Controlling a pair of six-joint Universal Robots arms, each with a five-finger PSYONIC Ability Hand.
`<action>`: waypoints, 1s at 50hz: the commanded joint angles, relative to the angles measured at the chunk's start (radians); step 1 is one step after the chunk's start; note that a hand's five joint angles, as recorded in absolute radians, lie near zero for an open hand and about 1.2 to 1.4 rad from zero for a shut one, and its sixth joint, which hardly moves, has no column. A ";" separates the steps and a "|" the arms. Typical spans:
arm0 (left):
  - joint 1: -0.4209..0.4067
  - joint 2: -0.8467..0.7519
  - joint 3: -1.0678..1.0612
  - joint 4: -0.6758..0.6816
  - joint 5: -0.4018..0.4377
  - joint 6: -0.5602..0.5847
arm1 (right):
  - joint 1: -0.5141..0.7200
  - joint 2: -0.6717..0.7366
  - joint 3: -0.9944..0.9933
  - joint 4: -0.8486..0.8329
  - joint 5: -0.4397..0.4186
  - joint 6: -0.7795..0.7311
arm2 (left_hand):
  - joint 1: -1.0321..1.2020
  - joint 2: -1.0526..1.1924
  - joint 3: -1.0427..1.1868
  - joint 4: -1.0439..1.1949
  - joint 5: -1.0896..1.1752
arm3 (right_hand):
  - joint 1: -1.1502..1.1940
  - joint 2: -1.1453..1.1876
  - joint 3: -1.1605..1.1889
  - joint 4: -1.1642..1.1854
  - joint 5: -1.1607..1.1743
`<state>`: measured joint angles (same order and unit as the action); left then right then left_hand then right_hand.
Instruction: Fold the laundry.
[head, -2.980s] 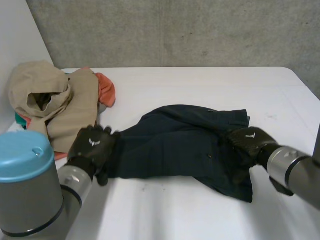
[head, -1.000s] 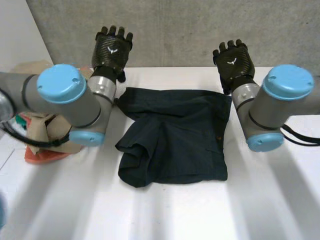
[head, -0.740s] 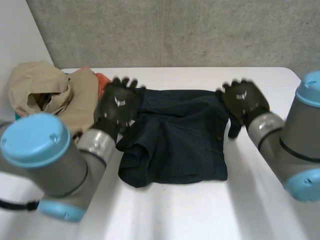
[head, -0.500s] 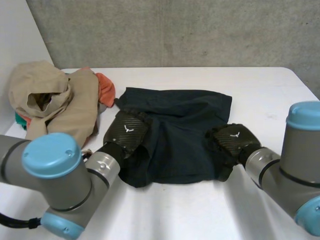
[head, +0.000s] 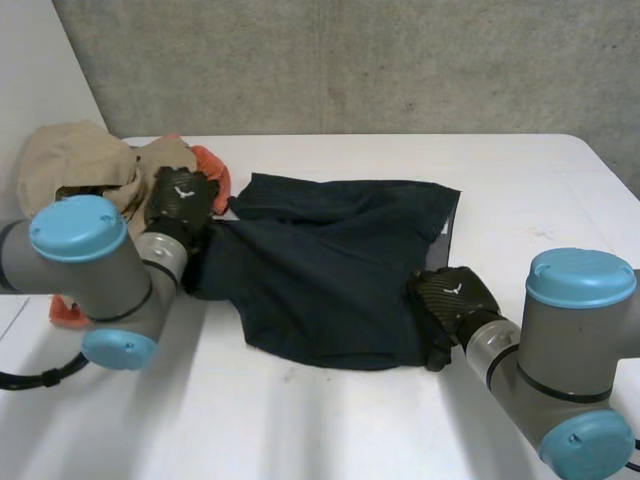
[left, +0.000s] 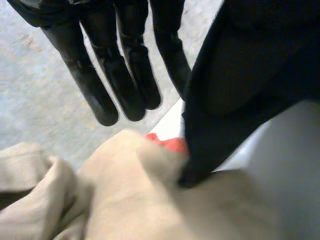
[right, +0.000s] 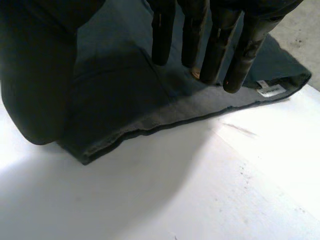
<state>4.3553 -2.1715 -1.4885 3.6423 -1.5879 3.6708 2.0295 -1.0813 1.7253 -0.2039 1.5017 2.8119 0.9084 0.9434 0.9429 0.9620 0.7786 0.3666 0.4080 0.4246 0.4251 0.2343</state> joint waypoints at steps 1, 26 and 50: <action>0.004 0.008 -0.029 -0.007 0.011 0.009 | 0.012 0.011 -0.004 -0.023 -0.001 -0.003 | -0.454 -0.489 -0.489 -0.508 -0.499 | 0.232 0.191 0.174 0.173 0.190; -0.095 0.555 -0.530 -0.218 0.088 -0.005 | -0.015 -0.123 0.043 -0.023 -0.011 -0.126 | -0.457 -0.492 -0.492 -0.511 -0.502 | 1.030 0.988 0.972 0.971 0.987; -0.066 0.187 -0.435 -0.034 0.082 0.015 | -0.087 -0.154 0.054 0.006 -0.040 -0.132 | -0.307 -0.342 -0.342 -0.361 -0.352 | 1.030 0.988 0.972 0.971 0.987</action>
<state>4.2847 -1.8904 -1.9809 3.5635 -1.5052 3.6830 1.9428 -1.2359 1.7766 -0.1985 1.4780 2.6782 0.5080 0.5086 0.5100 0.5157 0.3429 0.9214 1.1704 1.1849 1.1867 0.9738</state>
